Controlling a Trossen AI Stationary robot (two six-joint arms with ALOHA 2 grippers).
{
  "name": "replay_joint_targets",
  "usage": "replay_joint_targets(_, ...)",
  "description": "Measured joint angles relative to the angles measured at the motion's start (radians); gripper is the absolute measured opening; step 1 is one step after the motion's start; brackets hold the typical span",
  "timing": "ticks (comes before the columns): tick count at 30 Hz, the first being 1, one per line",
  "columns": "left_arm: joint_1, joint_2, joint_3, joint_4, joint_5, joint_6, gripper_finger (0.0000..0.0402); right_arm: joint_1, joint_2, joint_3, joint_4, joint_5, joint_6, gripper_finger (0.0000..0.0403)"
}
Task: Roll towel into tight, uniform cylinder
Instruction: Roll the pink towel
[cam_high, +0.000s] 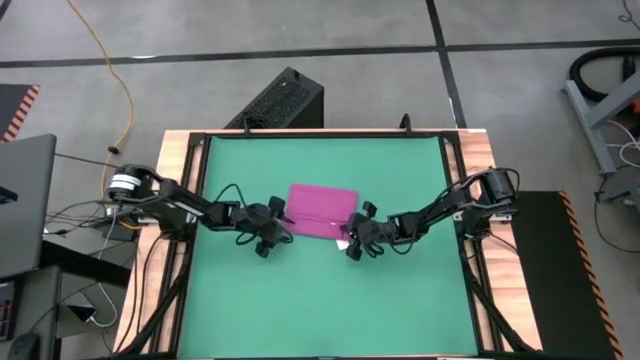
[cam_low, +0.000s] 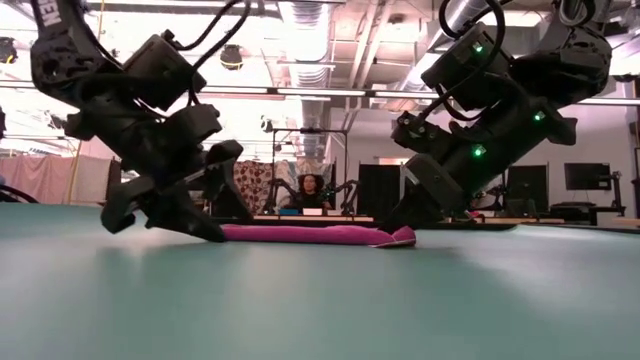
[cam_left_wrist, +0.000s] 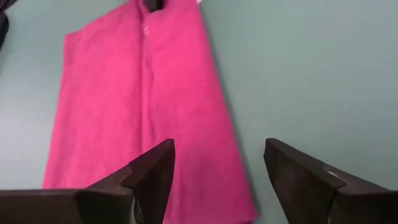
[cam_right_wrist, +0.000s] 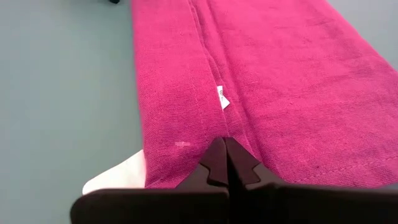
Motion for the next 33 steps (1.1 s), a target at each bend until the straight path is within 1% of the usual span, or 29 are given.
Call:
replay_joint_targets(8, 0.073, 0.052, 0.006, -0.011, 0.063, -0.036, 0.0238, 0.0, 0.0, 0.0, -0.001, -0.005, 0.0, 0.0004)
replay_joint_targets(11, 0.094, 0.053, 0.007, -0.025, 0.077, -0.045, 0.0228, 0.0, 0.0, 0.0, -0.002, -0.005, 0.011, 0.0004)
replay_joint_targets(17, 0.108, 0.057, 0.006, -0.034, 0.121, -0.039, 0.0168, 0.0, 0.0, 0.0, -0.003, -0.006, 0.016, 0.0004)
replay_joint_targets(21, 0.108, 0.058, 0.005, -0.036, 0.129, -0.016, 0.0129, 0.0, 0.0, 0.0, -0.003, -0.012, 0.016, 0.0004)
replay_joint_targets(25, 0.108, 0.058, 0.004, -0.042, 0.128, -0.028, 0.0089, 0.0, 0.0, 0.0, -0.003, -0.02, 0.019, 0.0004)
replay_joint_targets(30, 0.108, 0.057, 0.004, -0.048, 0.114, -0.085, 0.0017, 0.001, 0.0, 0.0, -0.003, -0.025, 0.031, 0.0004)
replay_joint_targets(31, 0.108, 0.053, 0.003, -0.05, 0.107, -0.108, 0.0009, 0.001, 0.0, 0.0, -0.003, -0.026, 0.033, 0.0004)
replay_joint_targets(33, 0.1, 0.042, 0.002, -0.059, 0.088, -0.149, 0.0007, 0.001, 0.0, 0.0, -0.003, -0.027, 0.042, 0.0004)
